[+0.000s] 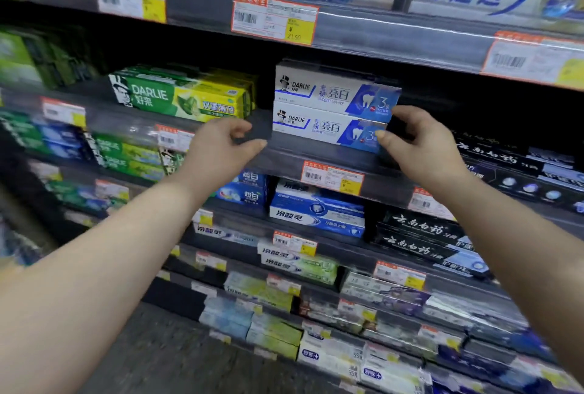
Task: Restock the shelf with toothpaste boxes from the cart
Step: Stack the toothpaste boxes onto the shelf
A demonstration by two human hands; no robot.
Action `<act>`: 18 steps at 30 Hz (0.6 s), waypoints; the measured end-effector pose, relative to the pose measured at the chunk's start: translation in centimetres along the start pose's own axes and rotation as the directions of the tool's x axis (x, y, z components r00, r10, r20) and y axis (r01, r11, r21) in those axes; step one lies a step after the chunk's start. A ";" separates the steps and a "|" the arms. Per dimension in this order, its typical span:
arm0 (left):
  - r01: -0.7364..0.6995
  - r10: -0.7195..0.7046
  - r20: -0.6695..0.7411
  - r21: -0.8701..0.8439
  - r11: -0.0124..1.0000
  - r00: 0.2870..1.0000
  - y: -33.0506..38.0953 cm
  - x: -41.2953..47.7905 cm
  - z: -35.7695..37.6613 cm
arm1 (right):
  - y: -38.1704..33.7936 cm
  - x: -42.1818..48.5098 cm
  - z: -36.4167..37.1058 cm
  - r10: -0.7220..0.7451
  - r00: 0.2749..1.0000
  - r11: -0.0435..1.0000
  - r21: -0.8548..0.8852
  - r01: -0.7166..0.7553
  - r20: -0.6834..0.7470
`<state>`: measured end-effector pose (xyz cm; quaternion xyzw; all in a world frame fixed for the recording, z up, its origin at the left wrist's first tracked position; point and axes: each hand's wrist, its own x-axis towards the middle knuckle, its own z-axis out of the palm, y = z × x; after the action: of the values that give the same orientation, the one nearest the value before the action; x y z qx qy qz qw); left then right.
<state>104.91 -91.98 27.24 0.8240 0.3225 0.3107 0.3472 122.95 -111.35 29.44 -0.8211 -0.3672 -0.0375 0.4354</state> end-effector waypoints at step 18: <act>0.533 -0.507 -0.181 0.411 0.739 0.843 -11.7 -21.6 -14.7 | -12.9 -10.1 15.8 -0.318 0.600 0.911 0.061 0.407 0.734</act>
<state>77.45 -96.22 20.27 0.7487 0.6116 0.1424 0.2125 103.28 -100.87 24.74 -0.6979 -0.6658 0.1844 0.1886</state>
